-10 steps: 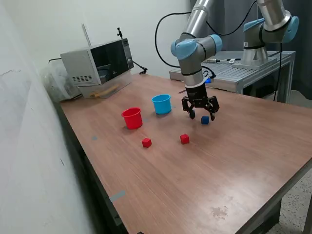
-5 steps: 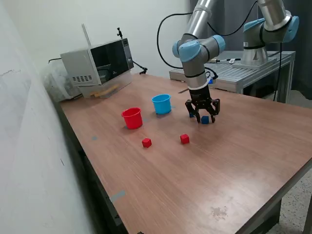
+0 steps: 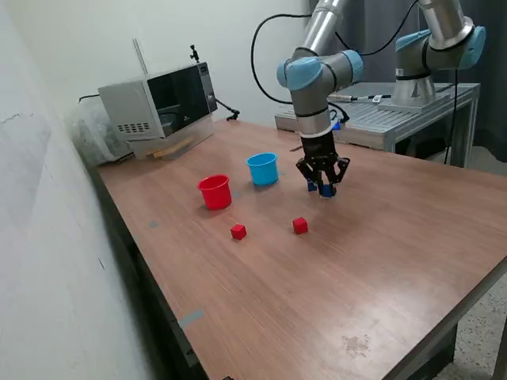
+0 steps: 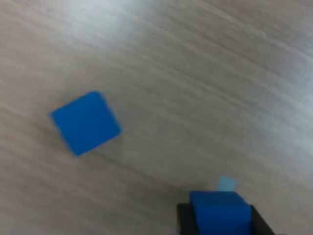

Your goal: Place red objects in the red bin, and blue objects in the blue bin.

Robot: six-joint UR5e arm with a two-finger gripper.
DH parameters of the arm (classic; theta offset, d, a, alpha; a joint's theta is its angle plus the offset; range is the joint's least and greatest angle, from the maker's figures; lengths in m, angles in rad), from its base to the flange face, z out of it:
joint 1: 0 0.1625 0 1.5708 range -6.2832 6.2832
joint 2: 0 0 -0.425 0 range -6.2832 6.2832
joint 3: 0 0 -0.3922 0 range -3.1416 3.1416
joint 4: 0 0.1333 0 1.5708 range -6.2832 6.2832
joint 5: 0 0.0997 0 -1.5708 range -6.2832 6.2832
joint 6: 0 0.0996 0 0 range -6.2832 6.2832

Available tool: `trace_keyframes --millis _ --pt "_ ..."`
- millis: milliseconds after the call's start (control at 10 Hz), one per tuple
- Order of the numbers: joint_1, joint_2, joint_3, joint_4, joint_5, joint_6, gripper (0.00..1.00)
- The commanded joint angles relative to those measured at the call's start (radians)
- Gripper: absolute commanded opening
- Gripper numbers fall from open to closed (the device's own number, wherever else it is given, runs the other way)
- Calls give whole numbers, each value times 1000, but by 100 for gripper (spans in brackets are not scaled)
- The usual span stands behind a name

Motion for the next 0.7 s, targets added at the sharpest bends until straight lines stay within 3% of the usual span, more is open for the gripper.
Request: trace_keyframes --millis 0,200,300,400,600 --pt "-34 -73 -2 5 -10 11 0" --pt "-75 -128 1 14 -13 19 0" --pt "-101 -145 -1 14 -42 55 0" --pt "-134 -154 -2 14 -94 87 0" --pt "-206 -153 -25 14 -111 167 0"
